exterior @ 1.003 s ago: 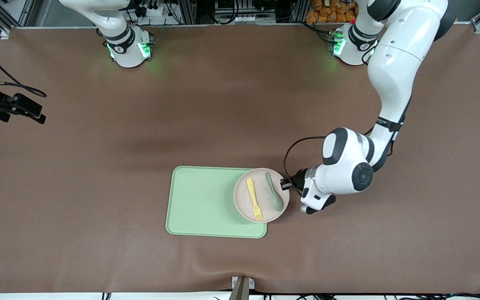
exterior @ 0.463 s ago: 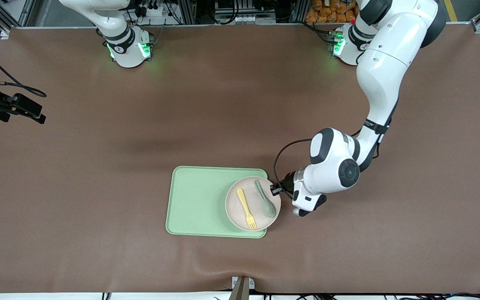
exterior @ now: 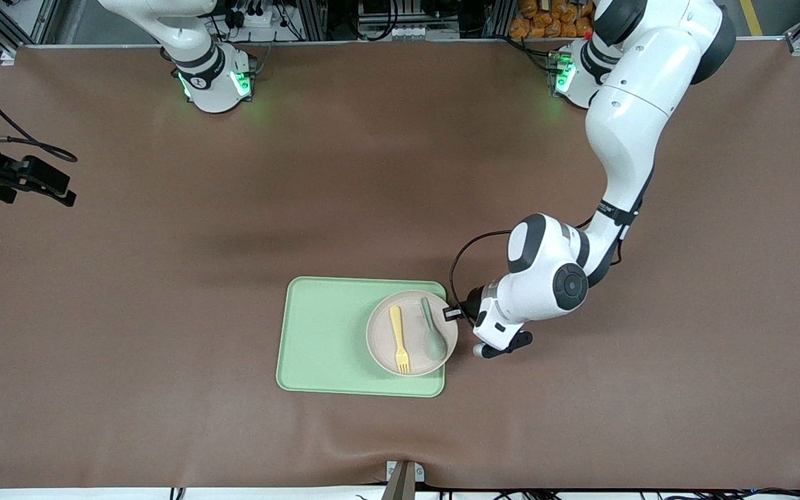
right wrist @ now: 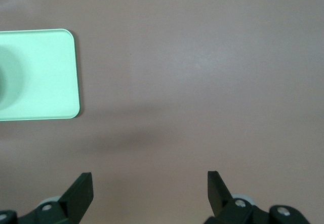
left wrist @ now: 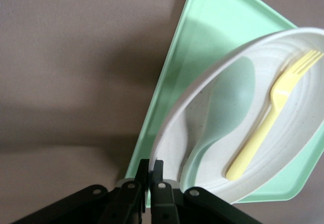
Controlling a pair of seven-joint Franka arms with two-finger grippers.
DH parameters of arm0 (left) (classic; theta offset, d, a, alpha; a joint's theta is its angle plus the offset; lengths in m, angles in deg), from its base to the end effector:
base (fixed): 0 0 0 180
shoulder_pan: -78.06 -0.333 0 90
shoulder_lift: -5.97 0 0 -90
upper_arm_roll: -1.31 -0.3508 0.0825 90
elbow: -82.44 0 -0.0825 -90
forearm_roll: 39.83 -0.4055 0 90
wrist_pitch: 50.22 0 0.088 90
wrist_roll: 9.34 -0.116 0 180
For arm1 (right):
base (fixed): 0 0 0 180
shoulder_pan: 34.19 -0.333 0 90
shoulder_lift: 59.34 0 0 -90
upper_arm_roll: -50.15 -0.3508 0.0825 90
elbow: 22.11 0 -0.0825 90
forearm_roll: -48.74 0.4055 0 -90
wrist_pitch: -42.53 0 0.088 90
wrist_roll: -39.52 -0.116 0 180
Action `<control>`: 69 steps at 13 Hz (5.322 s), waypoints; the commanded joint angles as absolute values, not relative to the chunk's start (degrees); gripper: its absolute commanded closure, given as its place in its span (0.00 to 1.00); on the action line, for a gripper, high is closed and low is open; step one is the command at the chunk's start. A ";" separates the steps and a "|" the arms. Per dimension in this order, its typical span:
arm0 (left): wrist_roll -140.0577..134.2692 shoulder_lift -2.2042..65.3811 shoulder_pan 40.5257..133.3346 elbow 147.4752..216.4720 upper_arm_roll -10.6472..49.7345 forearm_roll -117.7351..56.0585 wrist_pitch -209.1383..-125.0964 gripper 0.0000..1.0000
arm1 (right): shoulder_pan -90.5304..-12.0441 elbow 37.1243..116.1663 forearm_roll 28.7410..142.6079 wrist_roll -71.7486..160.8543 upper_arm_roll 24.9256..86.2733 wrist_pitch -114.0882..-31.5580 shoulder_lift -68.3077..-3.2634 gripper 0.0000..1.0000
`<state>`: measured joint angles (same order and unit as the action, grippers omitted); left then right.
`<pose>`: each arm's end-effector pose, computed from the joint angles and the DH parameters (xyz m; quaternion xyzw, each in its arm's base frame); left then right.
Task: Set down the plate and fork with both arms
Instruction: 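Carry the plate with the left gripper onto the green tray, then lower the plate onto the tray and open the left gripper, then move the right gripper over the plate while the left gripper withdraws, then lower the right gripper and grasp the yellow fork's handle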
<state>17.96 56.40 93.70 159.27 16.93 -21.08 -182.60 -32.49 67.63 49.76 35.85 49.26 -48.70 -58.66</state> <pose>0.7040 -0.3744 0.2254 0.9651 0.1213 -0.0642 0.2230 0.5824 -0.0063 0.6476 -0.9992 0.0392 -0.0068 0.0092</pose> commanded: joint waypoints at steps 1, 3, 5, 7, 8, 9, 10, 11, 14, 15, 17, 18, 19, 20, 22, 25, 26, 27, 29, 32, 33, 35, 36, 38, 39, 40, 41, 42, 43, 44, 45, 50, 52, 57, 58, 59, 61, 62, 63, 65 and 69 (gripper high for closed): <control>13.00 58.43 94.31 157.15 16.60 -20.49 -184.33 1.00 | -31.02 66.66 49.97 36.62 48.30 -48.08 -58.20 0.00; 10.88 59.66 94.75 157.14 16.69 -20.49 -188.19 1.00 | -30.94 66.66 49.97 36.62 48.30 -48.08 -58.20 0.00; 9.38 60.28 95.37 156.62 16.60 -20.49 -188.99 1.00 | -31.02 66.74 49.97 36.62 48.30 -48.08 -58.20 0.00; 7.98 60.90 95.37 156.27 16.60 -20.49 -189.96 1.00 | -31.02 66.74 49.97 36.62 48.30 -48.08 -58.20 0.00; 7.97 60.99 95.46 156.27 16.60 -20.49 -190.40 1.00 | -31.02 66.74 49.97 36.62 48.30 -47.99 -58.20 0.00; 7.97 60.99 95.81 156.35 16.60 -20.49 -190.49 1.00 | -30.94 66.66 49.97 36.62 48.30 -48.08 -58.20 0.00; 8.14 60.99 95.98 156.35 16.60 -20.49 -190.49 0.91 | -31.02 66.66 49.97 36.62 48.30 -48.08 -58.20 0.00; 8.23 61.25 96.07 156.35 16.60 -20.49 -190.58 0.67 | -31.02 66.74 49.97 36.62 48.30 -47.99 -58.20 0.00; 8.67 61.87 96.95 156.70 16.34 -20.58 -193.91 0.00 | -31.02 66.66 49.97 36.62 48.30 -48.08 -58.20 0.00; 8.76 61.69 96.87 156.79 16.34 -20.67 -193.92 0.00 | -30.94 66.66 49.97 36.62 48.30 -48.08 -58.20 0.00; 8.94 60.90 96.78 156.88 16.34 -20.76 -193.83 0.00 | -30.94 66.74 49.97 36.62 48.30 -48.08 -58.20 0.00; 8.85 60.20 96.60 156.88 16.34 -20.76 -193.83 0.00 | -30.94 66.74 49.97 36.71 48.30 -48.17 -58.11 0.00; 8.94 59.41 95.99 157.14 16.25 -20.76 -193.40 0.00 | -31.11 66.66 50.06 36.71 48.22 -48.34 -57.76 0.00; 8.94 58.45 95.64 157.84 16.25 -20.76 -192.87 0.00 | -31.29 66.66 50.76 36.71 48.22 -48.17 -57.49 0.00; 8.94 56.52 94.07 157.94 16.16 -20.76 -188.93 0.00 | -31.38 66.74 51.11 36.71 48.13 -48.08 -56.01 0.00; 8.94 52.39 90.64 157.94 16.25 -20.85 -180.50 0.00 | -33.91 66.48 54.70 36.01 48.04 -48.52 -54.94 0.00; 9.02 51.24 89.23 157.94 16.25 -20.85 -177.86 0.00 | -34.36 66.39 55.33 36.01 48.04 -48.96 -54.33 0.00; 9.81 49.75 88.17 158.02 16.25 -20.76 -174.62 0.00 | -34.89 66.31 55.33 36.18 47.95 -49.48 -53.63 0.00; 10.87 46.85 83.70 158.02 16.42 -20.76 -166.01 0.00 | -36.38 66.30 55.33 36.53 47.95 -53.43 -51.44 0.00; 12.62 41.85 79.56 158.63 16.25 -20.84 -156.15 0.00 | -40.94 65.17 54.81 36.09 47.95 -57.04 -48.10 0.00; 13.67 39.48 78.85 159.86 16.07 -20.93 -154.65 0.00 | -42.35 63.34 54.72 36.09 47.95 -57.22 -46.35 0.00; 15.52 32.64 76.40 164.85 16.25 -25.04 -152.97 0.00 | -43.94 62.70 55.33 35.83 47.95 -59.14 -45.10 0.00; 15.62 28.77 75.43 168.10 16.16 -26.46 -152.09 0.00 | -44.47 62.70 55.42 35.83 47.95 -59.33 -44.84 0.00; 14.92 21.82 72.80 173.64 16.25 -29.45 -150.95 0.00 | -46.75 62.44 54.98 34.70 47.95 -60.20 -42.13 0.00; 14.13 19.18 71.39 174.45 16.25 -30.68 -148.94 0.00 | -47.28 62.18 55.07 32.42 47.95 -62.21 -40.81 0.00; 12.90 17.76 70.25 174.20 16.25 -32.26 -146.83 0.00 | -48.33 62.09 54.98 31.01 47.95 -63.88 -39.66 0.00; 11.59 16.09 69.89 174.02 16.25 -34.01 -145.94 0.00 | -49.38 62.09 54.89 30.91 47.95 -65.29 -38.61 0.00; 10.62 15.03 69.88 174.02 16.25 -35.60 -145.84 0.00 | -49.57 62.09 54.98 30.91 47.95 -67.05 -37.29 0.00; 10.43 14.50 69.88 173.85 16.25 -37.18 -145.84 0.00 | -49.83 62.09 55.15 30.73 47.95 -69.59 -36.06 0.00; 10.60 13.97 69.97 173.50 16.68 -38.93 -145.76 0.00 | -50.88 61.91 54.98 30.47 47.95 -72.05 -34.74 0.00; 10.61 13.10 70.06 173.49 16.86 -39.91 -145.67 0.00 | -51.76 61.21 54.98 30.29 47.95 -74.34 -33.16 0.00; 7.46 9.31 69.97 173.40 16.95 -41.41 -140.67 0.00 | -57.73 50.77 54.89 20.56 48.04 -75.77 -21.57 0.00; 5.69 7.82 70.67 173.40 16.08 -41.94 -138.56 0.00 | -59.40 49.61 54.81 16.16 48.13 -81.18 -18.92 0.00; -0.36 4.65 77.62 173.32 8.95 -42.29 -134.33 0.00 | -63.63 43.12 53.66 11.49 49.89 -83.15 -12.77 0.00; -1.60 4.21 77.53 173.14 8.95 -42.29 -133.98 0.00 | -64.15 41.36 53.66 11.22 49.97 -83.15 -11.10 0.00; -2.22 4.12 77.53 173.05 9.21 -42.29 -133.46 0.00 | -65.12 39.34 53.66 10.09 50.15 -83.15 -9.26 0.07; -3.80 3.42 77.70 171.65 9.57 -42.29 -131.18 0.00 | -66.78 37.48 53.57 7.19 51.20 -82.71 -6.97 0.09; -3.81 3.42 78.05 171.47 9.65 -42.20 -130.90 0.00 | -67.75 37.04 53.57 5.87 52.34 -82.71 -6.26 0.09; -3.81 3.42 77.88 171.38 10.18 -41.68 -130.99 0.00 | -68.89 36.95 53.57 5.68 53.22 -82.71 -5.47 0.10; -2.59 3.51 77.79 170.06 10.09 -41.94 -129.60 0.00 | -70.66 35.03 53.57 3.68 54.36 -82.97 -2.66 0.17; -3.02 4.21 77.53 170.06 9.66 -41.59 -128.53 0.00 | -72.77 33.96 53.57 2.43 56.04 -83.06 -0.37 0.31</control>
